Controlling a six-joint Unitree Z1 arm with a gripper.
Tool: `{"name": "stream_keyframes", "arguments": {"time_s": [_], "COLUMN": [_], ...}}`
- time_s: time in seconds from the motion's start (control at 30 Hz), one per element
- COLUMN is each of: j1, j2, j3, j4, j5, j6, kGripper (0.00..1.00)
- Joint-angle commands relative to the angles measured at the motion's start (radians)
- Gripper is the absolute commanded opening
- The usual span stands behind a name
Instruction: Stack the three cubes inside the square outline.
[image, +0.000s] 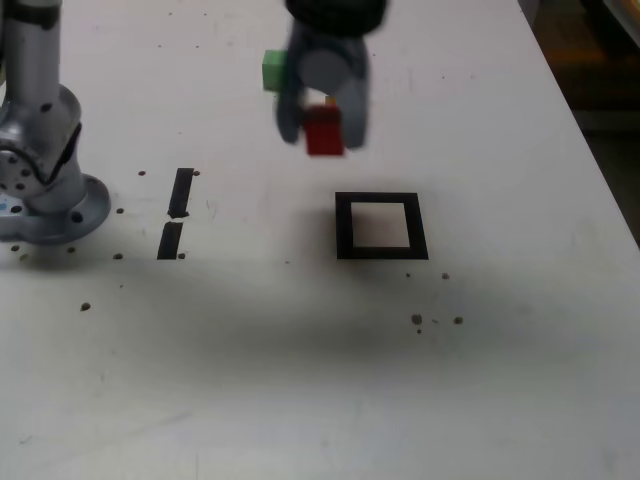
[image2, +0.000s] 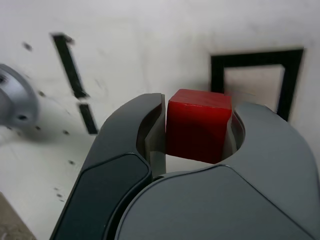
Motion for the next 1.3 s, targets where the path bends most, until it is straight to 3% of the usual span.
{"name": "stream_keyframes", "arguments": {"time_s": [0.0,0.3,0.5,0.9,1.0,1.17,1.27], "j1": [-0.028,-0.039,-0.02,-0.02,-0.02,-0.02,-0.018], "j2": [0.007,0.072,0.108,0.148,0.15,0.156,0.143], "j3": [-0.015,0.047,0.123,0.131,0.133,0.141,0.141], "j4": [-0.014,-0.163,-0.251,-0.297,-0.301,-0.308,-0.295], "j5": [-0.013,-0.057,-0.042,-0.017,-0.007,-0.012,-0.012], "j6": [-0.02,-0.098,-0.119,-0.126,-0.125,-0.115,-0.108], "kGripper": [0.12,0.12,0.12,0.15,0.31,0.83,0.98]}}
